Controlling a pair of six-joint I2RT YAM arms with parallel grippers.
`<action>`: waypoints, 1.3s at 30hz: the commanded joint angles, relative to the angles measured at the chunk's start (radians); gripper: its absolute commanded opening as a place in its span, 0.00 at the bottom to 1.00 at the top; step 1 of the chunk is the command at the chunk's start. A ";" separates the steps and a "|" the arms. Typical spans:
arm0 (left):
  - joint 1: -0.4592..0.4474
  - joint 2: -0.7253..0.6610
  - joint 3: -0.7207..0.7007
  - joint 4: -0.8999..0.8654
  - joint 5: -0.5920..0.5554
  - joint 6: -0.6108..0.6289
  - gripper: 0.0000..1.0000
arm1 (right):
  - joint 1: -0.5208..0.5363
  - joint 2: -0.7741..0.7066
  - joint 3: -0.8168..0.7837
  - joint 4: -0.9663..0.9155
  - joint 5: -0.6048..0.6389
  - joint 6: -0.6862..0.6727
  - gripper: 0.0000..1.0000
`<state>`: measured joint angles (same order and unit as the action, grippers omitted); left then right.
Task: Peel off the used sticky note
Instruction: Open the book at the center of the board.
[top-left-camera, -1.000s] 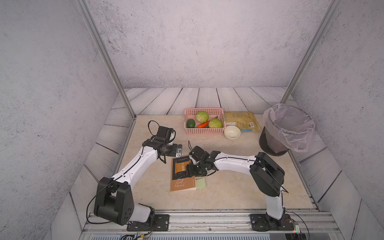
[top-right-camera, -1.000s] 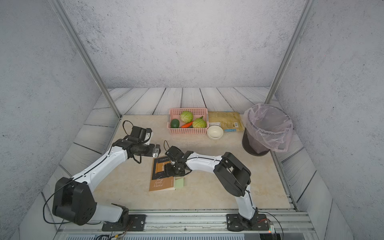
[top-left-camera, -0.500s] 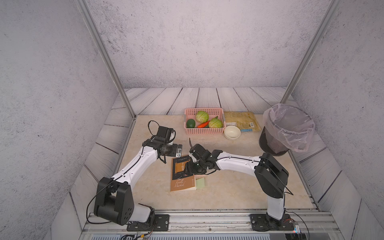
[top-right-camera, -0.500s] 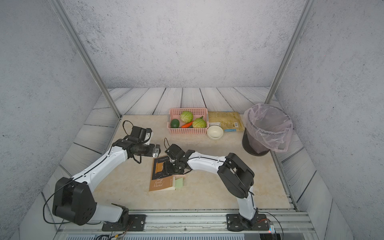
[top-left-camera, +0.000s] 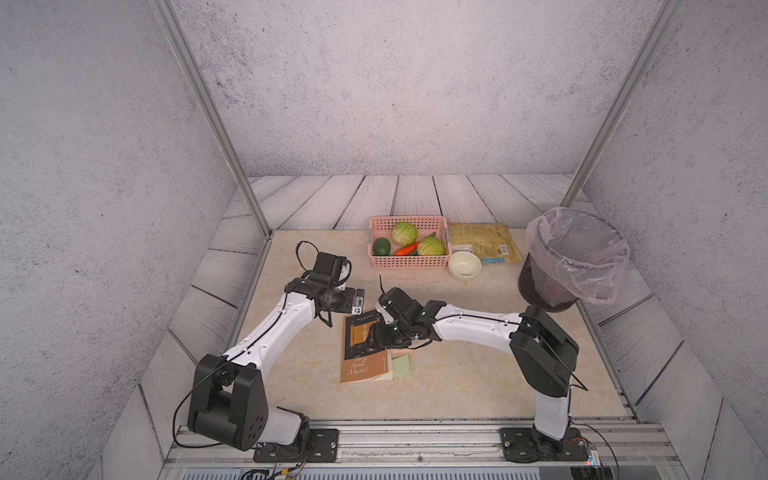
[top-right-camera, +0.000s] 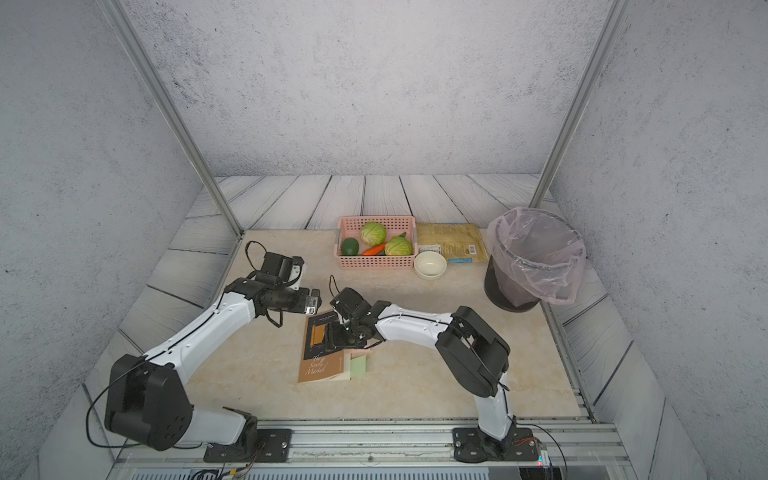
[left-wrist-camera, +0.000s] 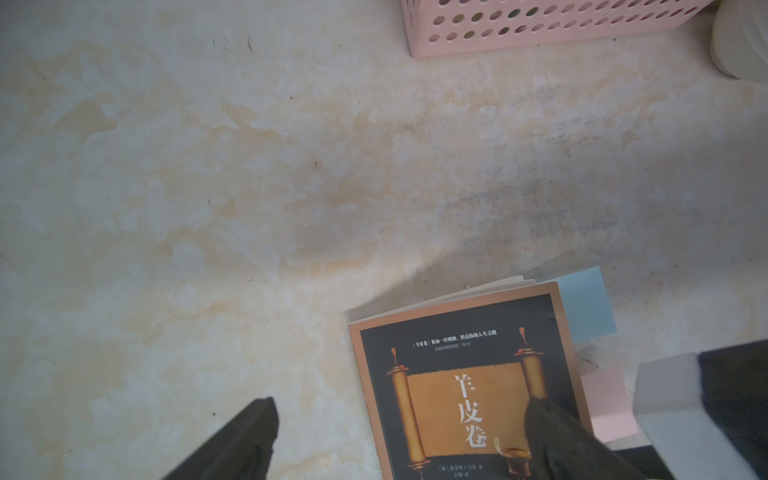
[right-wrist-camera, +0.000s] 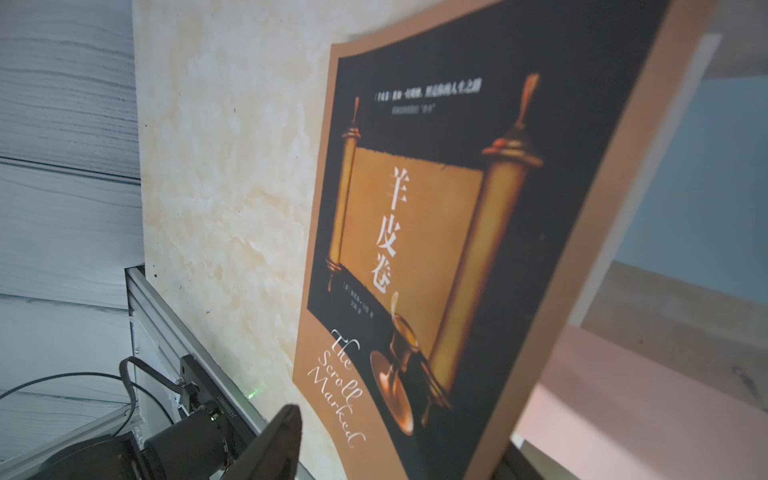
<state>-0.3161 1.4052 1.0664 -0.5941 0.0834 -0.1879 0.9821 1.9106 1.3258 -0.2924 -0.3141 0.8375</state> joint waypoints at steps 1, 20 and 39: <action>0.006 -0.017 -0.002 -0.004 0.002 -0.001 0.98 | 0.000 -0.019 -0.009 0.010 -0.013 0.000 0.64; 0.006 -0.017 0.027 -0.050 -0.012 0.034 1.00 | 0.024 -0.019 0.054 -0.035 -0.008 -0.022 0.25; 0.006 0.026 0.092 -0.109 0.058 0.051 0.98 | 0.036 -0.036 0.035 0.069 -0.065 -0.049 0.54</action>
<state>-0.3161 1.4166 1.1282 -0.6785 0.1154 -0.1528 1.0115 1.9102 1.3785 -0.2626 -0.3538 0.8017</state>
